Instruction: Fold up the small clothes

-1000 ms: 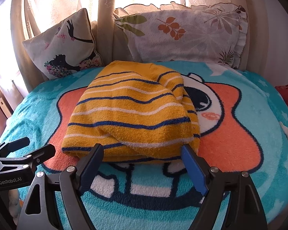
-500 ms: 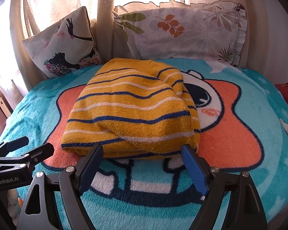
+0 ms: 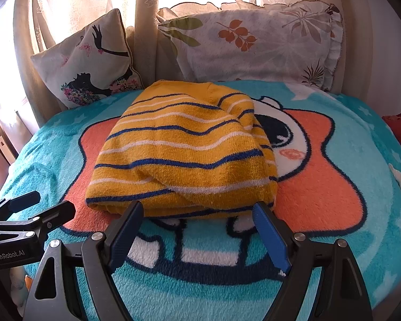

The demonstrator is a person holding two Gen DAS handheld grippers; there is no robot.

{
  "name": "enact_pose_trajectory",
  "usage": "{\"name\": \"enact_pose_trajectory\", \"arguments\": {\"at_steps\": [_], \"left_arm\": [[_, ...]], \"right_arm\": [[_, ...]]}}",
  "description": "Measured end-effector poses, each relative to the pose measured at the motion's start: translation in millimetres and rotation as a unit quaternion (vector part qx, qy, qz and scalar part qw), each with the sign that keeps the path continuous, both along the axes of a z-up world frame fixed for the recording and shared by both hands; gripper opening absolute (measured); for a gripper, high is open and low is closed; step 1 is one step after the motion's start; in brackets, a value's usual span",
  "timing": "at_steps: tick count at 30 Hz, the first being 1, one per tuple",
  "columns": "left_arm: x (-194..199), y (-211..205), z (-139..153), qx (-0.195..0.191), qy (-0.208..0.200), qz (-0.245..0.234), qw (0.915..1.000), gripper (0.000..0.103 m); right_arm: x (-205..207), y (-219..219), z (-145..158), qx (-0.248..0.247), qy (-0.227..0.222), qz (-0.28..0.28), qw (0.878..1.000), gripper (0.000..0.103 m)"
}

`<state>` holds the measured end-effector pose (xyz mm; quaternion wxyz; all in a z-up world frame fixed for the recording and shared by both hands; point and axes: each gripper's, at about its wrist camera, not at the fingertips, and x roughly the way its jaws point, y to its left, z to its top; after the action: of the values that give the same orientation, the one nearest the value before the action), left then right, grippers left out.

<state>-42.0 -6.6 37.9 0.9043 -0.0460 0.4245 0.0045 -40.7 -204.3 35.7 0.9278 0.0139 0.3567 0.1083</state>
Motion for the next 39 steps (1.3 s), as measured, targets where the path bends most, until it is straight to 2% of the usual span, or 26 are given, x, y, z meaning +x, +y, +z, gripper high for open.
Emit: {"name": "enact_pose_trajectory", "arguments": {"at_steps": [39], "left_arm": [[1.2,-0.2,-10.2,-0.017,0.017,-0.011,0.9996,0.102]], "right_arm": [[0.8,2.8,-7.1,-0.001,0.015,-0.002,1.000,0.088]]}}
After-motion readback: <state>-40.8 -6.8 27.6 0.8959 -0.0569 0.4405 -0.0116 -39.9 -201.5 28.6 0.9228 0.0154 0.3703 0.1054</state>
